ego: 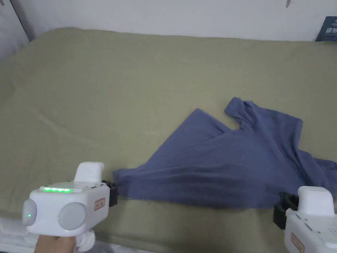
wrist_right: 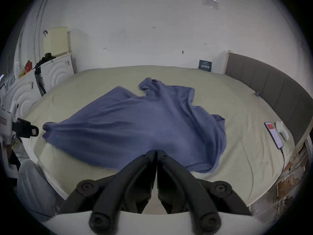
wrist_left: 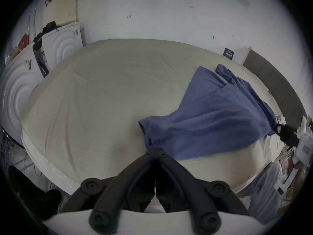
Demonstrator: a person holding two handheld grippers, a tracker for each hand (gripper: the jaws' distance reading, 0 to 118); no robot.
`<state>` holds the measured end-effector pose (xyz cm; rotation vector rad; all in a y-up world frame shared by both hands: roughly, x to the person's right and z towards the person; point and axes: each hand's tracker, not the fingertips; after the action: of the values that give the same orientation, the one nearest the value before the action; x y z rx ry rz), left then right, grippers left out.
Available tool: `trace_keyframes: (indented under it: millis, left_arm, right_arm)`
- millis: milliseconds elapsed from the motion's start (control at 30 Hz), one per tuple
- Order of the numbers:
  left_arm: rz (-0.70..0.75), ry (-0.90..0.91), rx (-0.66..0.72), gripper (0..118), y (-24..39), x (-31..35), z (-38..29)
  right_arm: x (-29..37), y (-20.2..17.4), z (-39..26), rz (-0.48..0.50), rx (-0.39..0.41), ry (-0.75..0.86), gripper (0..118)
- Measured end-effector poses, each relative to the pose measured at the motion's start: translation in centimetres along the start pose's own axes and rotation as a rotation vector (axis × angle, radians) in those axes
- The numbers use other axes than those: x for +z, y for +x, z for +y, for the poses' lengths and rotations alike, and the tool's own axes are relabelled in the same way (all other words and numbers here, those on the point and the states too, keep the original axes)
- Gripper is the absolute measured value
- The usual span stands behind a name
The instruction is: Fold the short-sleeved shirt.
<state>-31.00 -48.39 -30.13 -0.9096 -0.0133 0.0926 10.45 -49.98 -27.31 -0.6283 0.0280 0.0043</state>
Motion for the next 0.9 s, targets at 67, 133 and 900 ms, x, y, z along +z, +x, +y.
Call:
trace_keyframes:
  millis: [67, 133, 900]
  left_arm:
    - [-0.028, 0.013, 0.024, 25, -0.5, -0.3, 1.2]
    - [-0.069, -0.018, 0.02, 105, -0.5, -1.3, 2.7]
    - [-0.084, -0.117, -0.012, 3, 1.2, -6.0, 4.4]
  right_arm:
    - [-0.1, 0.0, 0.0, 0.01, -0.005, -0.01, 6]
    - [-0.4, 0.1, 0.2, 0.016, -0.021, -0.02, 6]
    - [-19.5, 8.9, 19.9, -0.027, 0.057, -0.158, 6]
